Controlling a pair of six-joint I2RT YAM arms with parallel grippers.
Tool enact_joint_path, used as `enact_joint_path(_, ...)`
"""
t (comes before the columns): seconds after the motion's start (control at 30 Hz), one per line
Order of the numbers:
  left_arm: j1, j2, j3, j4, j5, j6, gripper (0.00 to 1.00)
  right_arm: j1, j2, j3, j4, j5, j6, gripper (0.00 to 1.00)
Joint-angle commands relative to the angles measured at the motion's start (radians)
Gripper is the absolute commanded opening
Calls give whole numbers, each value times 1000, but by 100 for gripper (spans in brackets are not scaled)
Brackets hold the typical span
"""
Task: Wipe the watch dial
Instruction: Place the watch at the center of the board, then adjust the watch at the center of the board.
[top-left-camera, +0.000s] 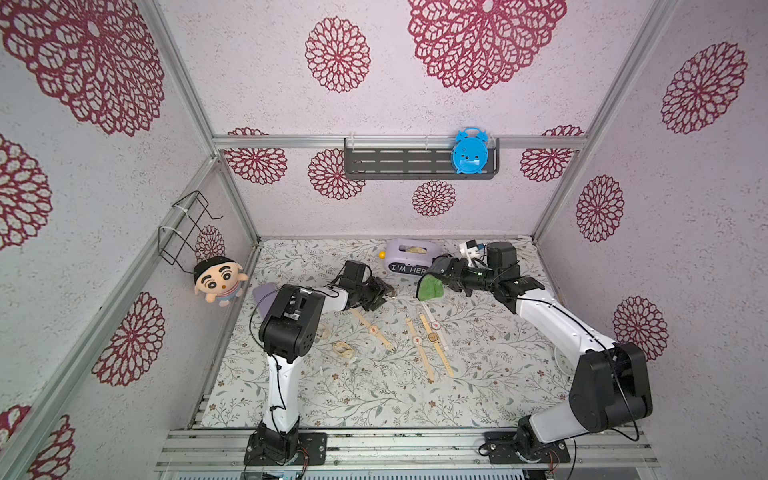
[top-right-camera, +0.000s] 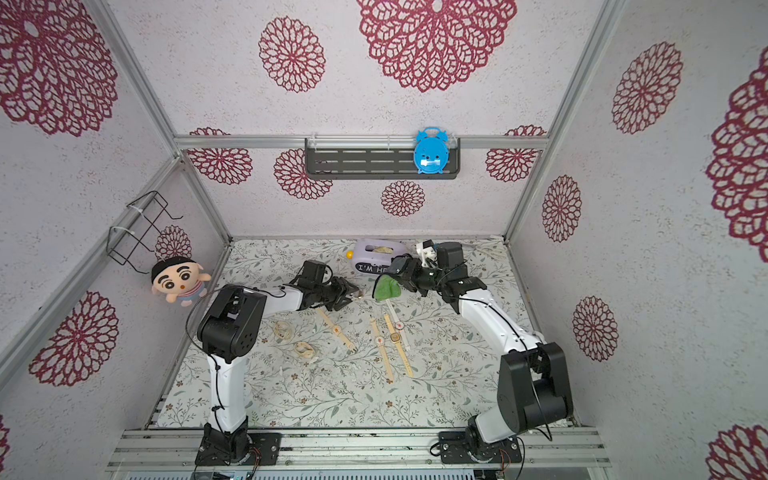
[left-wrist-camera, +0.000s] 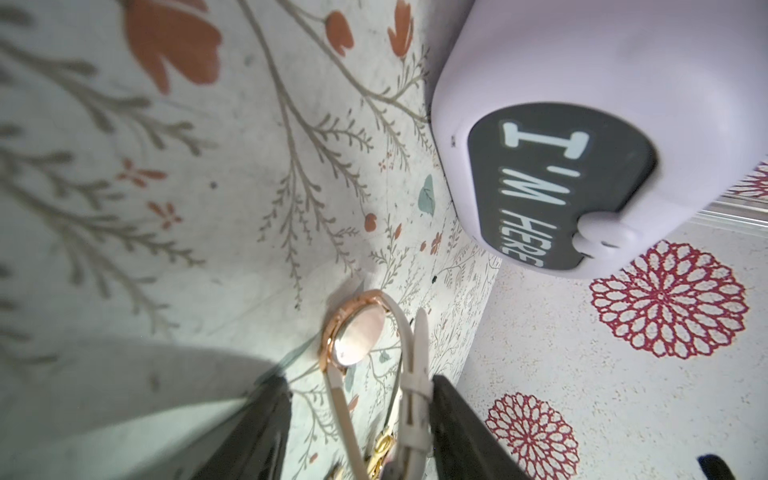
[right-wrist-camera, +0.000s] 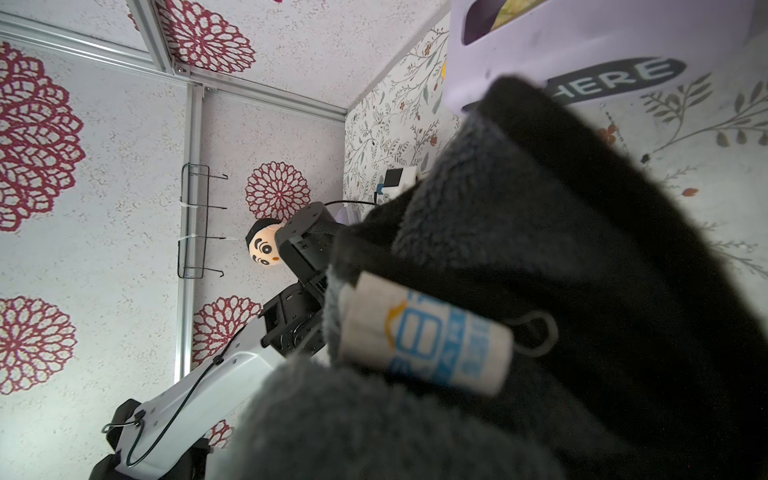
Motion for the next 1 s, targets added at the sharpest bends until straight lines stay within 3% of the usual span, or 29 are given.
enact_joint_path(0.0,-6,-9,-41,-109,-31,11,61,-6,-59,-3,44,-2,-18,0)
enact_joint_path(0.1,-9,-32,-46,-123,-35,13,66,-7,-70,-19,51,-1,-14,0)
enact_joint_path(0.13,-11,-41,-45,-133,-37,16,72,-6,-73,-22,53,0,-14,0)
enact_joint_path(0.17,-13,-49,-40,-149,-43,24,87,-6,-76,-26,53,0,-14,0)
enact_joint_path(0.23,-19,-69,-20,-202,-61,48,98,-7,-81,-31,55,1,-14,0)
enact_joint_path(0.67,-56,-281,52,-524,-242,127,97,-8,-117,-105,104,19,15,0)
enact_joint_path(0.97,-53,-393,63,-806,-461,301,99,40,-120,-91,5,68,-72,0)
